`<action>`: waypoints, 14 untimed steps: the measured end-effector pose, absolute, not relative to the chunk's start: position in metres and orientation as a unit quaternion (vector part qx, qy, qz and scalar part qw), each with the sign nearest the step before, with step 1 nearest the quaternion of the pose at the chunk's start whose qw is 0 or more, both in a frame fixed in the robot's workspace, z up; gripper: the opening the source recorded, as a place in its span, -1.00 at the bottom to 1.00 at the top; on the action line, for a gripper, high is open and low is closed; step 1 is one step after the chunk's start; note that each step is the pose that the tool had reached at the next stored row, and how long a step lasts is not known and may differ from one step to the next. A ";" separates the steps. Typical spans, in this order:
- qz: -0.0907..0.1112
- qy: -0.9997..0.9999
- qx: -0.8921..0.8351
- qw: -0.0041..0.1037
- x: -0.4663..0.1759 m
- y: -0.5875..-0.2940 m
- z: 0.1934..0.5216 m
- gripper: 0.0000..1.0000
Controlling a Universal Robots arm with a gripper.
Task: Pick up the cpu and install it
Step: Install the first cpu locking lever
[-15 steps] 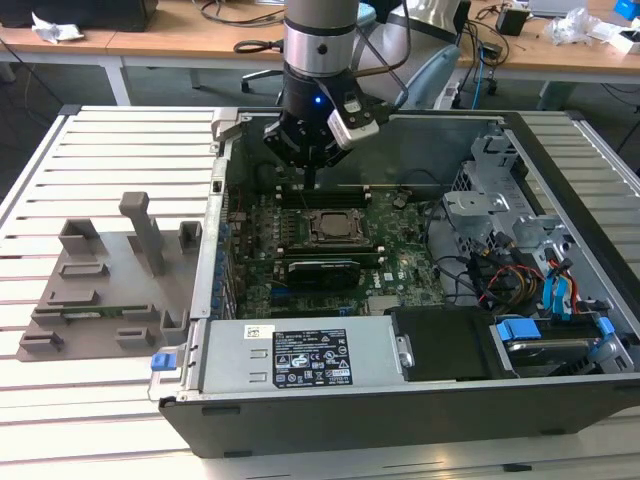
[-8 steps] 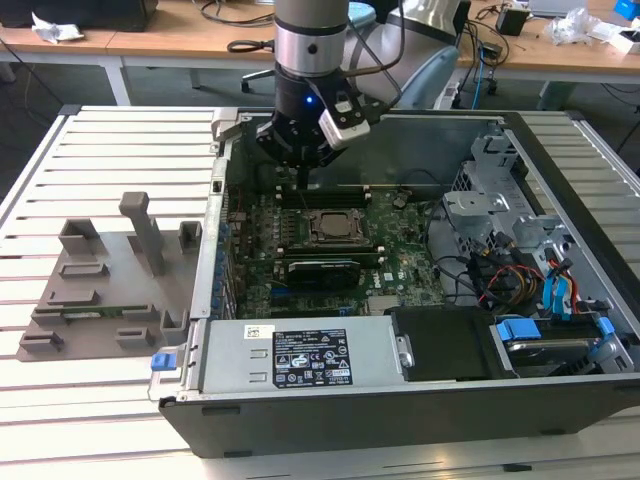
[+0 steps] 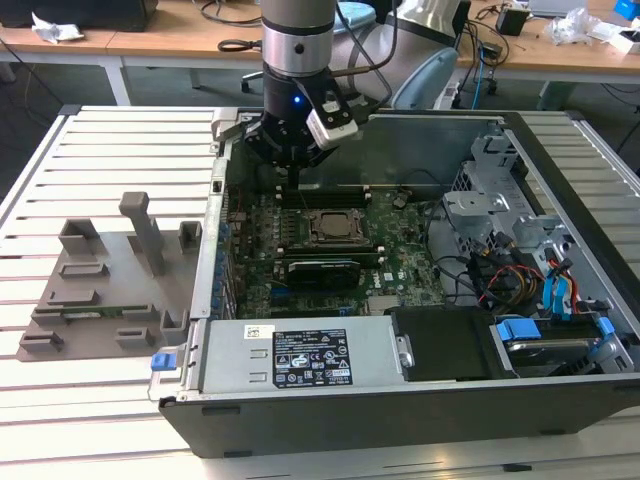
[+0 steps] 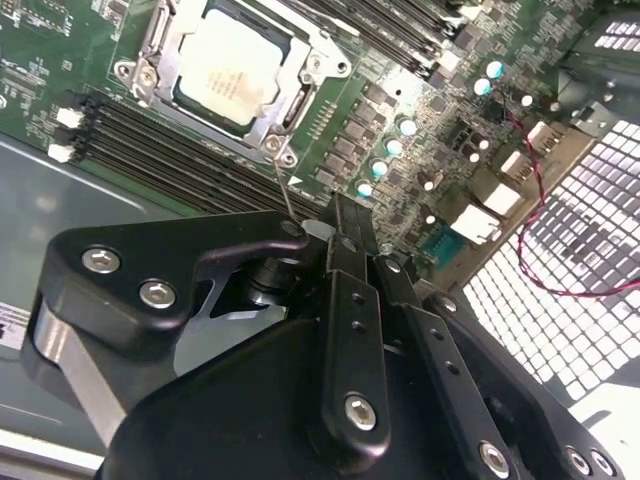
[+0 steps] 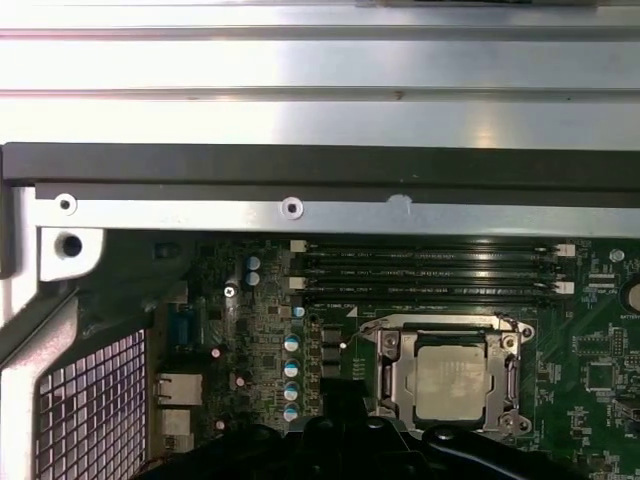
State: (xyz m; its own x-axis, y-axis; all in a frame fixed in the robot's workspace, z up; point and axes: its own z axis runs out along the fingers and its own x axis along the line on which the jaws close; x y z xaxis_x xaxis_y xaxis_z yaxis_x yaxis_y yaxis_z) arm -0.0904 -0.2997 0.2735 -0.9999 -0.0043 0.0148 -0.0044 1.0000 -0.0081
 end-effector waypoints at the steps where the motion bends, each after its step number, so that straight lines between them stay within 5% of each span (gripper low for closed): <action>1: 0.004 -1.000 0.002 0.007 -0.091 -0.300 0.274 -0.79; 14: 0.004 -1.000 0.002 0.007 -0.108 -0.300 0.273 -0.79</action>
